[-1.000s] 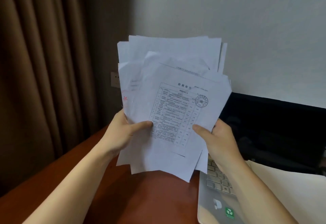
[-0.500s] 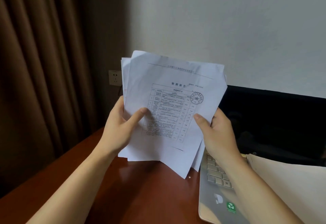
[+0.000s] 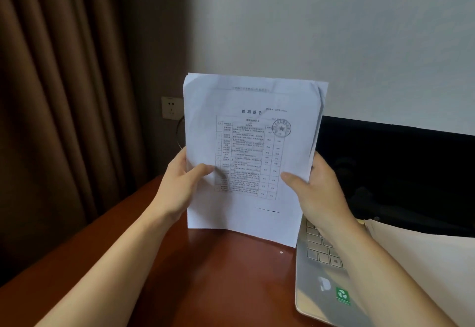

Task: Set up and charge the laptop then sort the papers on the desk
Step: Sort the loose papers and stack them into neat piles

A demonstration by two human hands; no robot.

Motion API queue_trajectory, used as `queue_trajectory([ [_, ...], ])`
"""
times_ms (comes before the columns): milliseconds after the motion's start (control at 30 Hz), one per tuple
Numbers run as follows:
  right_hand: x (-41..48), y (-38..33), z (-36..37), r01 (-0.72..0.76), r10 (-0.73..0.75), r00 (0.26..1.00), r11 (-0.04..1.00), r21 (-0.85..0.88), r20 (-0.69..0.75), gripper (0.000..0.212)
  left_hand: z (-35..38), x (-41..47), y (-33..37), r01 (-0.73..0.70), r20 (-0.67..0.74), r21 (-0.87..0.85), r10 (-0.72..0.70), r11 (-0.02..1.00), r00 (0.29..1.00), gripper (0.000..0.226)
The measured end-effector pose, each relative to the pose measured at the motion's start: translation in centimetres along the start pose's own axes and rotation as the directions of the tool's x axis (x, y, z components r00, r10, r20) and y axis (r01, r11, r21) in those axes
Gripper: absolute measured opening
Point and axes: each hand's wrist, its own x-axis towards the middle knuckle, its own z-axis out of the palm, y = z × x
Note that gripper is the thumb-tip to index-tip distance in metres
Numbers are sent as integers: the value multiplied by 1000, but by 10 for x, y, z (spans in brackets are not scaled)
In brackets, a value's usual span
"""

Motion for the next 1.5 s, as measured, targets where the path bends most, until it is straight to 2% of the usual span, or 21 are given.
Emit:
queue_trajectory([
  [100, -1, -4, 2, 41, -40, 999, 999, 34, -30, 33, -1, 2, 0, -41, -2, -4, 41, 999, 999, 50],
  [200, -3, -3, 2, -13, 7, 998, 995, 96, 56, 35, -2, 0, -3, -21, -61, -54, 18, 998, 998, 62],
  [233, -4, -2, 3, -24, 18, 998, 996, 89, 67, 36, -3, 0, -5, 1, -91, -80, -8, 997, 996, 60],
  [333, -5, 1, 3, -10, 9, 1000, 999, 37, 30, 33, -3, -1, -5, 32, -143, -97, -46, 995, 989, 31],
  [367, -6, -1, 4, 7, -8, 1000, 1000, 30, 18, 32, -1, -1, -3, 29, -144, -89, -42, 996, 989, 27],
  [467, -6, -7, 7, 67, -66, 997, 998, 16, -32, 30, 6, -4, 6, -26, -125, -47, 20, 999, 992, 37],
  [533, -7, -7, 10, 66, -66, 998, 998, -12, -14, 33, 9, -6, 7, -6, -96, -38, 2, 999, 995, 41],
  [633, -12, -1, 16, 40, -36, 998, 997, -68, 50, 34, 11, -9, 7, 61, -34, -1, -61, 998, 998, 33],
  [733, -14, -5, 17, 53, -53, 999, 998, -41, 14, 32, 7, -8, 11, 46, -91, 4, -46, 999, 995, 20],
  [933, -17, -8, 21, 26, -22, 996, 998, -54, 81, 32, 2, -8, 13, 92, -55, 100, -86, 991, 995, 24],
  [1033, -12, -21, 10, 15, -12, 998, 998, -53, 59, 35, 6, -12, 28, 107, 18, 64, -108, 992, 994, 22],
  [1167, -17, -33, -28, -110, 118, 988, 990, -86, 101, 41, 27, -22, 35, 209, 0, -57, -209, 976, 978, 22],
  [1233, -28, -32, -53, -203, 212, 976, 971, -126, 57, 36, 46, -29, 34, 269, 0, 9, -269, 963, 963, 23],
  [1333, -50, -25, -98, -317, 321, 947, 924, -215, -18, 29, 86, -43, 31, 358, 100, 86, -365, 930, 926, 14],
  [1433, -75, -14, -147, -402, 371, 915, 861, -310, -158, 15, 133, -60, 32, 422, 172, 152, -445, 894, 879, 13],
  [1500, -95, -7, -177, -442, 375, 894, 827, -349, -244, 13, 164, -73, 32, 414, 242, 228, -463, 881, 852, 22],
])
